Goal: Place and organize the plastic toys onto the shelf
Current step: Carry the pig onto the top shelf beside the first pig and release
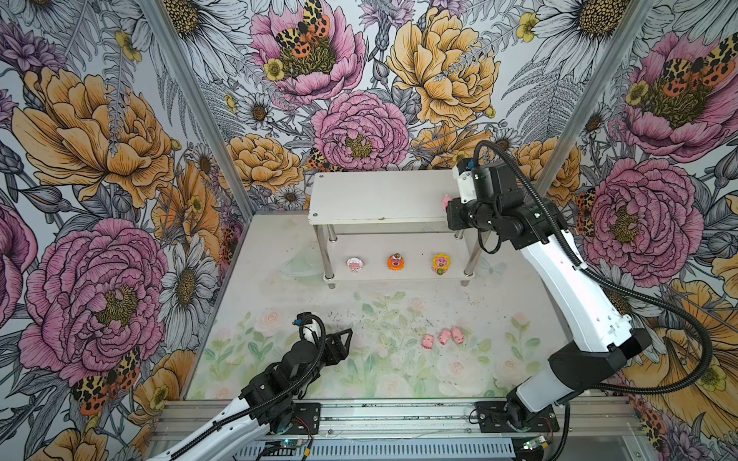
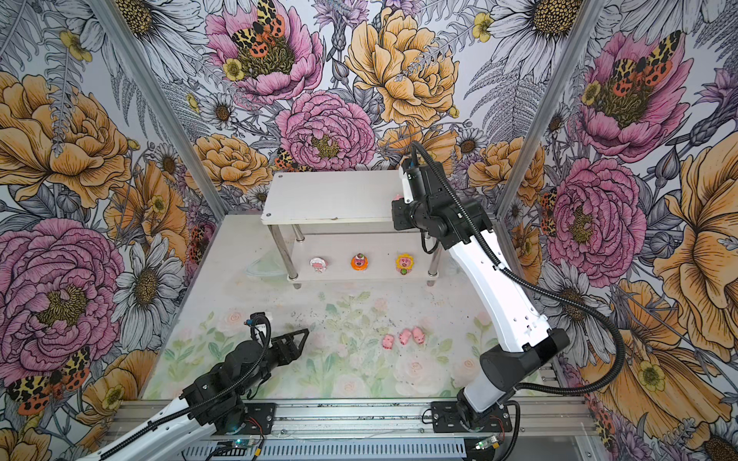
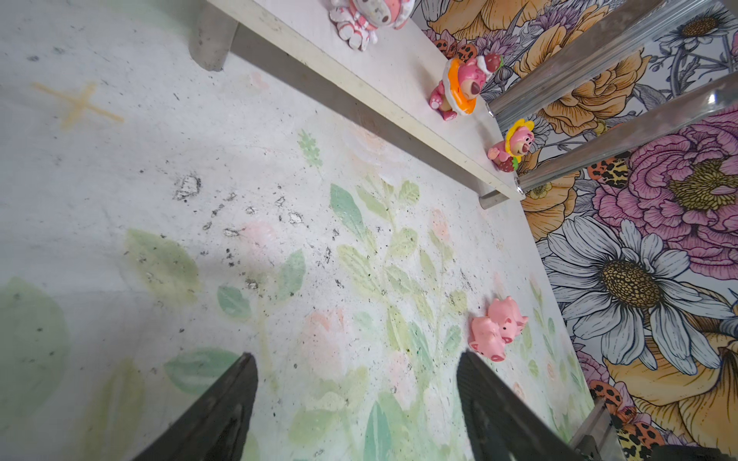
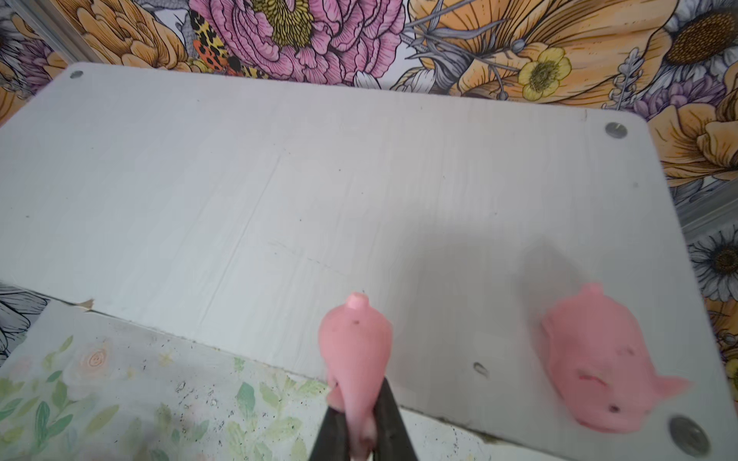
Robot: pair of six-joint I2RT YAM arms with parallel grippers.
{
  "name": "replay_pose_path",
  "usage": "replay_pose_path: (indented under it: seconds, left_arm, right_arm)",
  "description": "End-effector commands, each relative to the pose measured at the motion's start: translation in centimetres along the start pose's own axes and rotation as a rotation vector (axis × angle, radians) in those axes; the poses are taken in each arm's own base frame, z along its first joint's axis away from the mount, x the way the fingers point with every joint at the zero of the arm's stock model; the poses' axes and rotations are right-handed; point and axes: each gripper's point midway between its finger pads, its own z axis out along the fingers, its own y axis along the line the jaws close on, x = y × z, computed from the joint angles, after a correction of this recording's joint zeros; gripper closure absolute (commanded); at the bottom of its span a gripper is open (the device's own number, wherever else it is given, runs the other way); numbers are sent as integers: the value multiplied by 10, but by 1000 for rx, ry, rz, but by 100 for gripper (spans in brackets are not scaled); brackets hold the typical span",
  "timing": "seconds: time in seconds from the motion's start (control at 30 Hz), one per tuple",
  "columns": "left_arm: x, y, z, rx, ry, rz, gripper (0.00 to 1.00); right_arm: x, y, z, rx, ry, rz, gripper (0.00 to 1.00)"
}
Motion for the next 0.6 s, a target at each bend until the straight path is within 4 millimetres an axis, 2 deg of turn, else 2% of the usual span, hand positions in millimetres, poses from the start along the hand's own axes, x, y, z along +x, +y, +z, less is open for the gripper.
replay_pose_path:
  seconds: [0.0, 0.2, 0.57]
  left_arm:
    - [10, 12, 1, -34, 33, 4, 19]
    - [9, 14, 1, -40, 33, 1, 19]
    - [10, 15, 1, -44, 34, -3, 19]
  right_arm:
    - [-8, 3, -5, -36, -9, -13, 90]
    - [-7, 0, 9, -34, 14, -5, 88]
    - [-5, -3, 22, -12, 33, 4, 74]
